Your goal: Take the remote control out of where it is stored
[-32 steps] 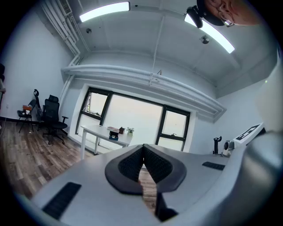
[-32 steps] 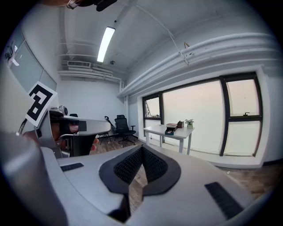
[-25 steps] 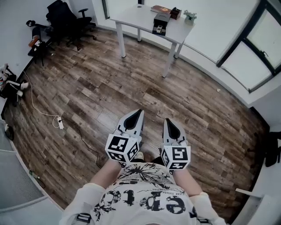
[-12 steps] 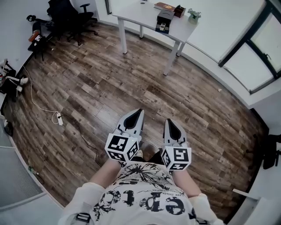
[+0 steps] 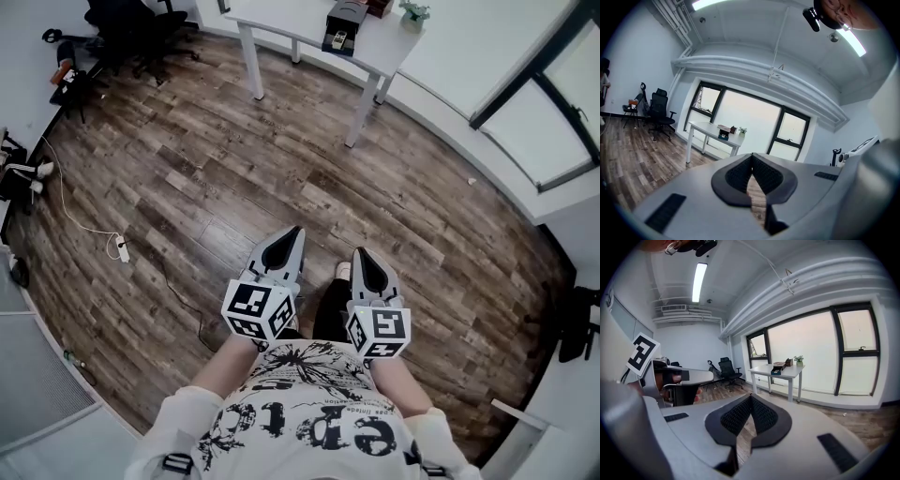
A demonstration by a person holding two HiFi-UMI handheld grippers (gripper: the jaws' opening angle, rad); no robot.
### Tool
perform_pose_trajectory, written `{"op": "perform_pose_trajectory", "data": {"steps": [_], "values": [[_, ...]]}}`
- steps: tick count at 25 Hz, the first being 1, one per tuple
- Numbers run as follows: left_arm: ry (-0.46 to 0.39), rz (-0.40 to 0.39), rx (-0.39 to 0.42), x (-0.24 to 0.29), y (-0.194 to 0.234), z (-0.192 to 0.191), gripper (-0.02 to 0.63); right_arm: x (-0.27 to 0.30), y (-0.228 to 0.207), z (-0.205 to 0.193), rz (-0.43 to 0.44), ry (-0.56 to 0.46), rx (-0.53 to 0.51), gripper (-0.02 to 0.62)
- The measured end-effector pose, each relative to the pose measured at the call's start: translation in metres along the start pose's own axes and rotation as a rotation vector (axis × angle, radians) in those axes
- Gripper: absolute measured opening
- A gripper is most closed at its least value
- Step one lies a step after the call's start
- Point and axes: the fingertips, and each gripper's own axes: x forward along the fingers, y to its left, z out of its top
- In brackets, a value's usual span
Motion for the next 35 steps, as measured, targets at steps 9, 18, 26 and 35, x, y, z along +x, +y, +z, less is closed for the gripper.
{"op": "perform_pose_trajectory", "data": {"steps": [9, 18, 26, 35], "values": [[-0.055, 0.118, 0.024, 0.109, 0.0, 0.049, 0.011, 0.087, -0.086, 0.061, 0.129, -0.037, -0.025, 0.003], [-0.112, 0.163, 0.148, 0.208, -0.048, 0.082, 0.011, 0.139, -0.185, 0.11, 0.194, -0.061, -0.055, 0.003], [-0.06, 0.171, 0.08, 0.256, -0.039, 0.078, 0.011, 0.172, -0.222, 0.108, 0.208, -0.022, -0.007, 0.003], [-0.041, 0.087, 0.019, 0.339, 0.006, 0.097, 0.011, 0.238, -0.252, 0.114, 0.118, 0.013, 0.01, 0.003]]}}
